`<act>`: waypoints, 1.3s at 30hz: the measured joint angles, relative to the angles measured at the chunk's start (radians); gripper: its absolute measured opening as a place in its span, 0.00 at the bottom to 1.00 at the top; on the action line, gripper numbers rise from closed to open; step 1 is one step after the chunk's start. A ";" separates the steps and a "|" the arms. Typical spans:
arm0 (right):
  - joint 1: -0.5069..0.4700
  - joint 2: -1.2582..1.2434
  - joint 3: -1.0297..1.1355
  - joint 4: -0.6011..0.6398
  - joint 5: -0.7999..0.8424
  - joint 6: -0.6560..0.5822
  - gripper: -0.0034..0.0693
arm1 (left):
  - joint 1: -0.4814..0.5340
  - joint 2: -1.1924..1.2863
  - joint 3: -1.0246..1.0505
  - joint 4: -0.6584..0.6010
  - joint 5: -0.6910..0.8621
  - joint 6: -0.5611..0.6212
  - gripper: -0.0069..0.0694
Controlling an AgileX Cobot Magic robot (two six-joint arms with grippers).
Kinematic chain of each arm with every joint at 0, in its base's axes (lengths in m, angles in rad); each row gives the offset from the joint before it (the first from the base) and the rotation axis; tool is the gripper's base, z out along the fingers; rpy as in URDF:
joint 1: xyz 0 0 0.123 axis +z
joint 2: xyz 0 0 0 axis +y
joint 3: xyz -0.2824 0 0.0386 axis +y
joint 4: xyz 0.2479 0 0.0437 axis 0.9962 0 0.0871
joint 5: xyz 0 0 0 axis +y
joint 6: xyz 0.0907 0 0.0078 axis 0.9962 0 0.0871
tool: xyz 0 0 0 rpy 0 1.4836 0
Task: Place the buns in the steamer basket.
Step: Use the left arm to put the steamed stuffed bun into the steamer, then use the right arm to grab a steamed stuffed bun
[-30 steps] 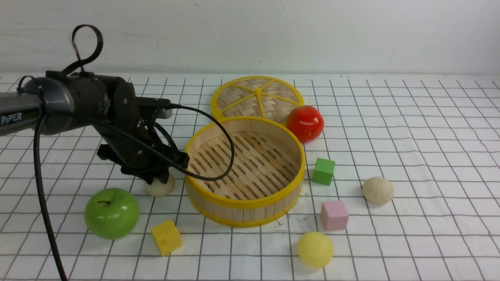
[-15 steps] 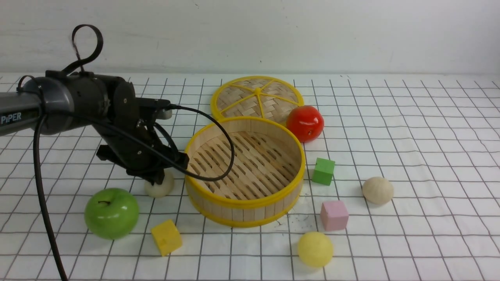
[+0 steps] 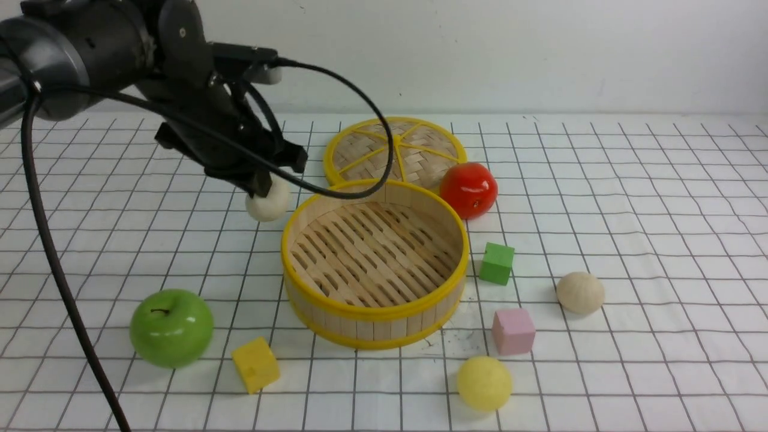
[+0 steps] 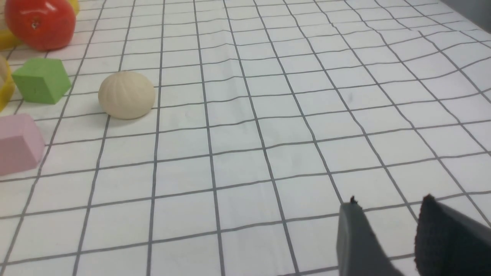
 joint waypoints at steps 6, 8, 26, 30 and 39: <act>0.000 0.000 0.000 0.000 0.000 0.000 0.38 | -0.044 0.040 -0.006 -0.036 -0.035 -0.009 0.07; 0.000 0.000 0.000 0.000 0.000 0.000 0.38 | -0.044 0.062 -0.006 -0.037 -0.043 -0.020 0.08; 0.000 0.000 0.000 0.000 0.000 0.000 0.38 | -0.044 0.122 -0.007 -0.040 -0.034 -0.150 0.42; 0.000 0.000 0.000 0.000 0.000 0.000 0.38 | -0.044 0.002 -0.007 -0.054 0.017 -0.140 0.49; 0.000 0.000 0.000 0.000 0.000 0.000 0.38 | -0.044 -0.513 -0.008 -0.031 0.219 -0.139 0.50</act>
